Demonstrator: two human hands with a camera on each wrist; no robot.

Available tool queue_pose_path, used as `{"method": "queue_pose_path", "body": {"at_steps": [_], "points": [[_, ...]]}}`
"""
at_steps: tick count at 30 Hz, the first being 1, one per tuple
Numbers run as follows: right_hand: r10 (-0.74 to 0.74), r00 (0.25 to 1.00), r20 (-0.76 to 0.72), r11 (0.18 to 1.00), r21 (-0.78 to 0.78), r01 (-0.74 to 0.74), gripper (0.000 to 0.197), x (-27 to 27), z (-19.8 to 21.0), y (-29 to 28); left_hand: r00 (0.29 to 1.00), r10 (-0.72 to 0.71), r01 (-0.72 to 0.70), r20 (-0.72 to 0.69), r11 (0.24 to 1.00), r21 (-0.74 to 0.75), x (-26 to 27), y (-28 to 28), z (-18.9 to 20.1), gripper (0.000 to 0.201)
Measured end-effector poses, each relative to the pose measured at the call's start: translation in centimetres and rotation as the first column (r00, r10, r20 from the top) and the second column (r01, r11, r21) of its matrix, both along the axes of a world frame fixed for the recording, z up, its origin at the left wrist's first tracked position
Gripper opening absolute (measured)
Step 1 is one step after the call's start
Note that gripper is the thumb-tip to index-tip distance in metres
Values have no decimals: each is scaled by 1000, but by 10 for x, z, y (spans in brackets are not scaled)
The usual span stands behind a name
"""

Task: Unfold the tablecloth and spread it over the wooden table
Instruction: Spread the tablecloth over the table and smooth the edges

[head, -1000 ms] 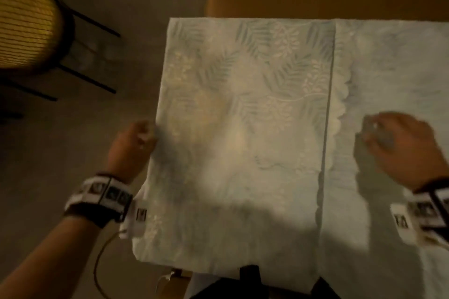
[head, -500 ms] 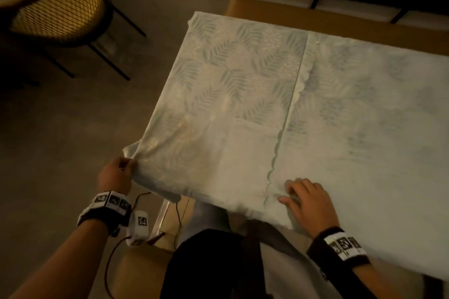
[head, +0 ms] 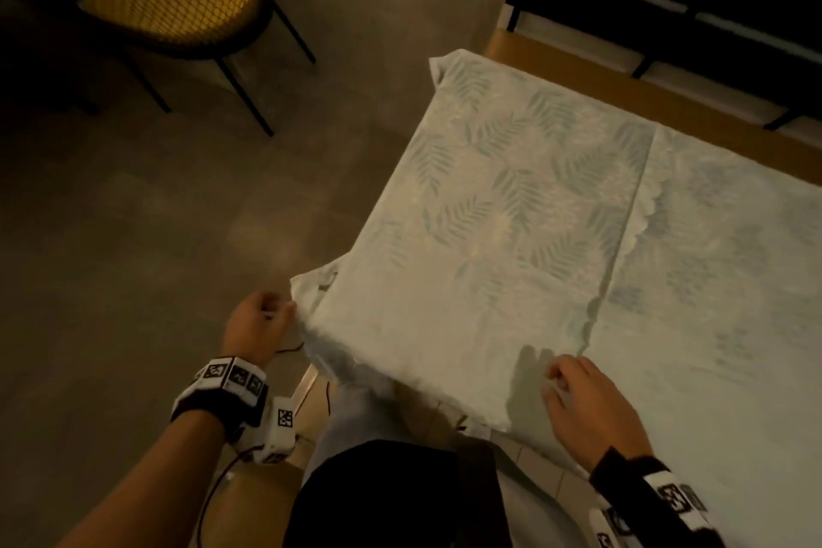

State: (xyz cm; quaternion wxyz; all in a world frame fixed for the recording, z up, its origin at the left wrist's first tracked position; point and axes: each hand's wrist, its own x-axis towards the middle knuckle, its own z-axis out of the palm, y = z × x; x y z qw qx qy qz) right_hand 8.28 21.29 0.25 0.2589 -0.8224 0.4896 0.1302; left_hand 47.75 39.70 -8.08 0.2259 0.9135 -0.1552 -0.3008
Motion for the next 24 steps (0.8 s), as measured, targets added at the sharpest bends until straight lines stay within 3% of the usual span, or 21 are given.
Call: {"method": "queue_pose_path", "body": {"at_steps": [3, 6, 8, 10, 12, 14, 16, 18, 21, 24], "points": [[199, 973, 117, 980, 7, -201, 18, 103, 13, 20, 989, -8, 12, -147, 1000, 21, 25, -2, -29, 66], [462, 877, 134, 885, -7, -466, 41, 208, 0, 45, 942, -105, 91, -318, 994, -59, 42, -19, -48, 75], [596, 800, 69, 801, 18, -598, 54, 264, -16, 61, 886, -274, 280, -375, 959, -39, 46, -30, -57, 66], [645, 763, -39, 762, 103, -639, 60, 300, -32, 71, 832, -403, 437, -382, 899, 5, 47, -36, -65, 38], [685, 712, -154, 728, 110, -677, 54, 314, -48, 74, 858, -360, 385, -366, 923, -6, 50, -37, -71, 24], [695, 688, -209, 714, 90, -694, 43, 315, -58, 76, 909, -149, 154, -389, 988, -18, 55, -28, -78, 26], [674, 707, -212, 732, 68, -678, 36, 312, -63, 78, 896, 60, -90, -439, 995, -47, 60, -15, -84, 25], [648, 729, -218, 754, 51, -655, 34, 310, -63, 81, 868, 136, -206, -478, 974, -97, 63, 0, -82, 26], [620, 755, -214, 776, 27, -630, 37, 311, -64, 82, 817, 38, -169, -575, 970, -176, 70, 22, -77, 43], [622, 750, -224, 772, 16, -636, 39, 313, -63, 82, 812, -180, 124, -555, 983, -137, 86, 45, -79, 38]]}}
